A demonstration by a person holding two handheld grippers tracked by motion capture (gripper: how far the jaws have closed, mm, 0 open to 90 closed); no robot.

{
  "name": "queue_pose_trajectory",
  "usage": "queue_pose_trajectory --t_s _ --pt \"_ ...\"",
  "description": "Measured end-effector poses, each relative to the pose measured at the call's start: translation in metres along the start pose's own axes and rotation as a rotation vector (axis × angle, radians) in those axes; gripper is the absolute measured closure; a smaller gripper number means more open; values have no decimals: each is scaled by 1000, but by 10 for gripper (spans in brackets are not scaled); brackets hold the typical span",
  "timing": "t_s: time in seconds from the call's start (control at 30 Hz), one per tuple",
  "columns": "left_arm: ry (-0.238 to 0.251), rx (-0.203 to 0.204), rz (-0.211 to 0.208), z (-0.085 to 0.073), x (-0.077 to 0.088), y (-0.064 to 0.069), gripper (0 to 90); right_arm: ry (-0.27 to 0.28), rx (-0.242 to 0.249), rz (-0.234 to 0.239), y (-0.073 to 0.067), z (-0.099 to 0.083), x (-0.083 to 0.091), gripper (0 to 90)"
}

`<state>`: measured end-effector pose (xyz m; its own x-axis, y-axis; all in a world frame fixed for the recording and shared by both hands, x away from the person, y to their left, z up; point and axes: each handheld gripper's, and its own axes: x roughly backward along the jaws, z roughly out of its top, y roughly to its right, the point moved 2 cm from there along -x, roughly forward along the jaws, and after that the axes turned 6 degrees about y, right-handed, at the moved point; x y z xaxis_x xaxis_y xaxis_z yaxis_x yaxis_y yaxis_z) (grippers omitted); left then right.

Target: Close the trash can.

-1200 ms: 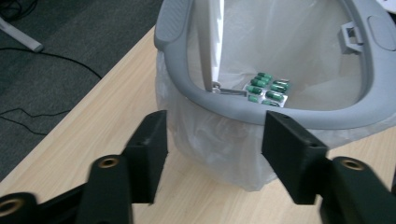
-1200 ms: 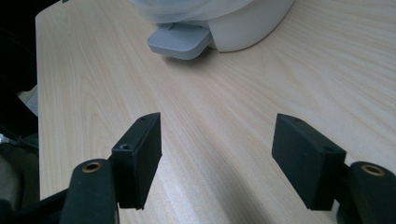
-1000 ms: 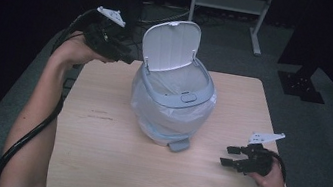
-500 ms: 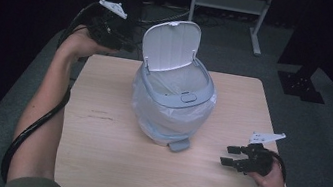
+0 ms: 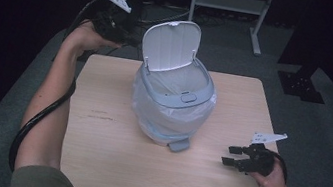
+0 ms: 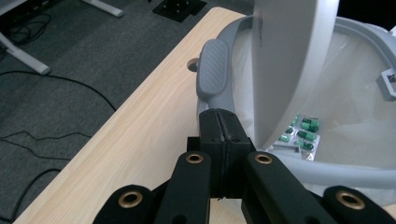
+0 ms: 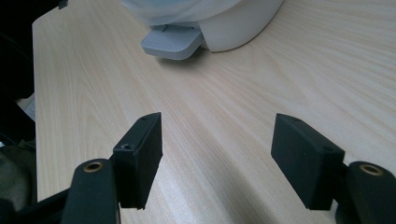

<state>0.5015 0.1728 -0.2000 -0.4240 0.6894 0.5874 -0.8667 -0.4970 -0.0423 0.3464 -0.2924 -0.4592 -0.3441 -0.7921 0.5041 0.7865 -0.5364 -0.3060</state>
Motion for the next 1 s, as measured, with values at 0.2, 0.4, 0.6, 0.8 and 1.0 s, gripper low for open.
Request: queue_pose_trajectory --t_s 0.2,0.4,0.6,0.8,1.0 --pt "9 -6 -20 9 -6 1 900 4 -4 -3 0 -1 2 325" --pt "27 -19 -50 20 -9 6 900 7 -3 -6 1 -1 3 325" --pt "16 -47 -59 28 -8 12 900 4 0 -7 1 -2 3 326" --pt "5 -66 -98 30 -11 23 900 5 0 -8 0 -2 4 325" --pt "-22 -91 -144 32 -17 37 890 -2 5 -10 -2 -3 3 326"
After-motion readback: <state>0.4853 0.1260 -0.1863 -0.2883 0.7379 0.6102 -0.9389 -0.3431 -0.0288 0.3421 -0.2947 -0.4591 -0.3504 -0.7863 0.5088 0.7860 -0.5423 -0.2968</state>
